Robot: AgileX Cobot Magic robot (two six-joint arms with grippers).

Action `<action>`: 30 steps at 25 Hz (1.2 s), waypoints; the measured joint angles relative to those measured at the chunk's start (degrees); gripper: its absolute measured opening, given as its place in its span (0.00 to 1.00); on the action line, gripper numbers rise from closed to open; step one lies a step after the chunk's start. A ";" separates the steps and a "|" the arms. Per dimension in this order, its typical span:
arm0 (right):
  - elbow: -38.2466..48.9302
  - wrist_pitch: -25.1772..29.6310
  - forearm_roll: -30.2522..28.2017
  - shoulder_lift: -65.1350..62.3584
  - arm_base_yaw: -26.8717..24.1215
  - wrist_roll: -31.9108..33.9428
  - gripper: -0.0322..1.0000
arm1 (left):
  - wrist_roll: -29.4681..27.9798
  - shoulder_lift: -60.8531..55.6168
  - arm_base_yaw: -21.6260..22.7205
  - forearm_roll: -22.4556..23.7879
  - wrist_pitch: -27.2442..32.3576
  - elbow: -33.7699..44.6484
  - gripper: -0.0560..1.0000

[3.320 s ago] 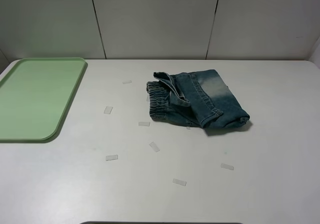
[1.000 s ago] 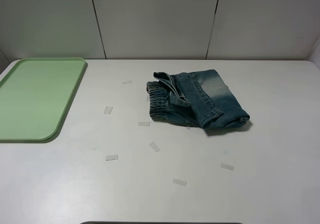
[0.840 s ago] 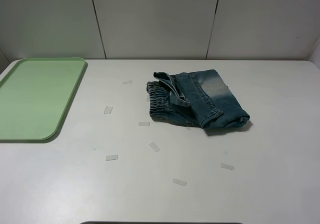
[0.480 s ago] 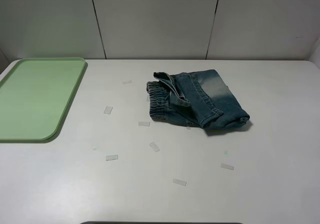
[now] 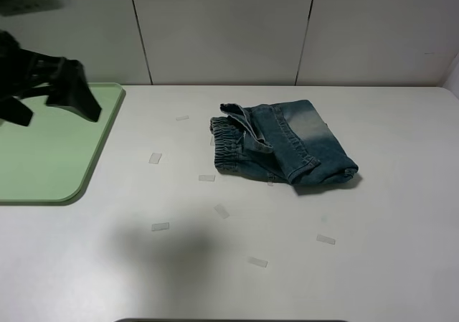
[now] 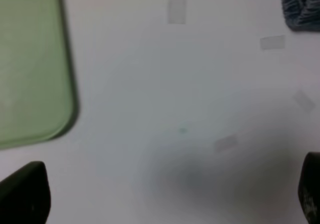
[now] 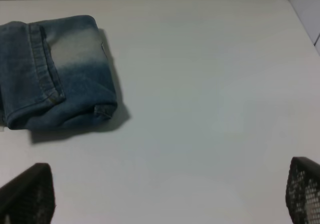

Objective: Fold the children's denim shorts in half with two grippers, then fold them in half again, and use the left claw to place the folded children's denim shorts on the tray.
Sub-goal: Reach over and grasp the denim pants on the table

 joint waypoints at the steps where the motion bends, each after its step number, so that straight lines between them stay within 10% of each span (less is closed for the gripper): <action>1: 0.00 0.00 0.00 0.00 0.00 0.00 0.71 | -0.99 2.77 -1.71 0.00 -1.57 -0.81 0.99; 13: 0.00 0.00 0.00 0.00 0.00 0.00 0.71 | -13.69 27.77 -15.64 0.00 -11.50 -15.38 0.99; 30: 0.00 0.00 0.00 0.00 0.00 0.00 0.71 | -28.76 50.18 -20.96 6.10 -8.46 -39.96 0.99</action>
